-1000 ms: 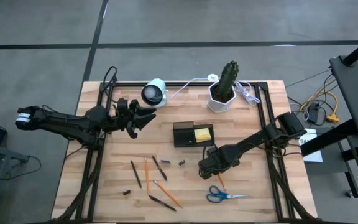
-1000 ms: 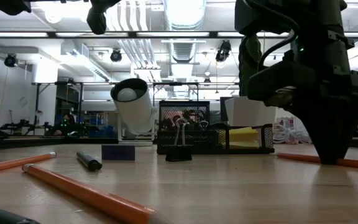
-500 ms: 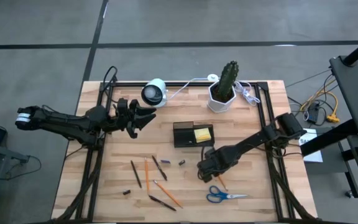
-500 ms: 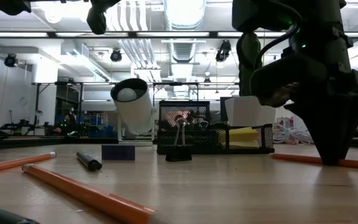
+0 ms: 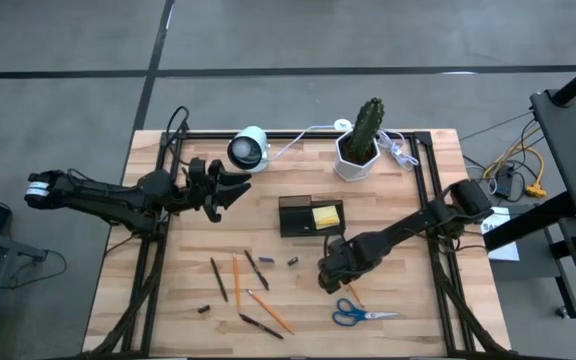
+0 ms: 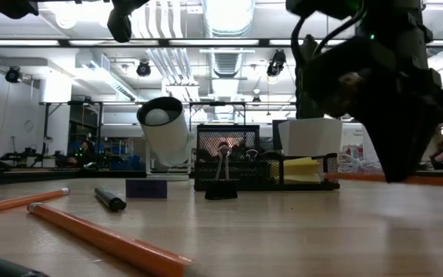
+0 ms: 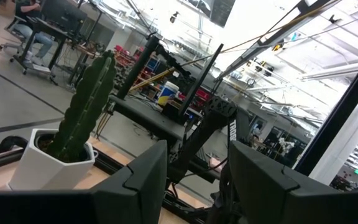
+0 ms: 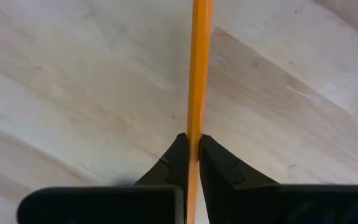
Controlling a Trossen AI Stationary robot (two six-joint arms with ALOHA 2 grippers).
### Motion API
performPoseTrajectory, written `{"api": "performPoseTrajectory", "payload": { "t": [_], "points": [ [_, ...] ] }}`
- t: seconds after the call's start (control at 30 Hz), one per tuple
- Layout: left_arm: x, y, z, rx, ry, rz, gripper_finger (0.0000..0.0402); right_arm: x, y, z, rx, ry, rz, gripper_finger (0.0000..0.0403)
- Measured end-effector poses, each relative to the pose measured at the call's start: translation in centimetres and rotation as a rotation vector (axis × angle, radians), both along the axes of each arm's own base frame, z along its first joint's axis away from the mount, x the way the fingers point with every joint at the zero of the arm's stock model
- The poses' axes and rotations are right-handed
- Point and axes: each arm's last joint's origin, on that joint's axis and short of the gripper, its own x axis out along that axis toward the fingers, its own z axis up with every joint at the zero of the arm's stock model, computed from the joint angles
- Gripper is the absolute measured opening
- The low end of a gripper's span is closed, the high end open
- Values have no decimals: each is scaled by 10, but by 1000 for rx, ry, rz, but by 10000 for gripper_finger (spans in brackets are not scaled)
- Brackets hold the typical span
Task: Pick and place office supplies into organizer
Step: Put the right yellow pencil into the black desk organizer
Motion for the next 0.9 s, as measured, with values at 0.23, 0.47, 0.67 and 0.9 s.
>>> {"api": "performPoseTrajectory", "payload": {
  "t": [0.23,0.47,0.67,0.9],
  "points": [
    [0,0,0,0,0,0,157,0,-1,13,-9,-63,16,12],
    [0,0,0,0,-1,0,157,2,-4,34,-53,-219,48,12],
    [0,0,0,0,-1,0,157,3,-10,53,-129,-350,55,12],
    [0,0,0,0,-1,0,157,12,-21,67,-197,-490,80,12]
  ]
}}
